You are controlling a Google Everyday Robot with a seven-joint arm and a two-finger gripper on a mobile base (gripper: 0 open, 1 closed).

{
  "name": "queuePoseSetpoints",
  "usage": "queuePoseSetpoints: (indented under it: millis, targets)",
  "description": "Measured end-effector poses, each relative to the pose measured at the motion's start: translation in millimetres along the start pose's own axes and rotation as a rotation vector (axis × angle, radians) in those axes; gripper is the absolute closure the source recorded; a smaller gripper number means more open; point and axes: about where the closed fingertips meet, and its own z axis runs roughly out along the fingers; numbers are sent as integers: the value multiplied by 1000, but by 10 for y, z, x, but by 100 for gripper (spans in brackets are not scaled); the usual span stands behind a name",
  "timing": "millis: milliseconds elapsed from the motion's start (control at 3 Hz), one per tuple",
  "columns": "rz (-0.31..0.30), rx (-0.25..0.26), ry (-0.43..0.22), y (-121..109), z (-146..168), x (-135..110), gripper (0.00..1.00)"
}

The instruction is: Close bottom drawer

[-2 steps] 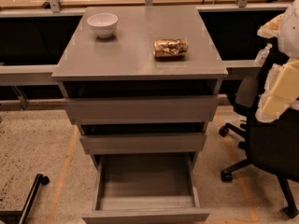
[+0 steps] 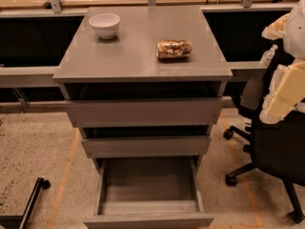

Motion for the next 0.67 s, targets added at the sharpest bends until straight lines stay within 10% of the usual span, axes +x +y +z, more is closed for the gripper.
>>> queuePoseSetpoints:
  millis: [667]
  targets:
    - [-80, 6, 23, 64, 250, -27, 54]
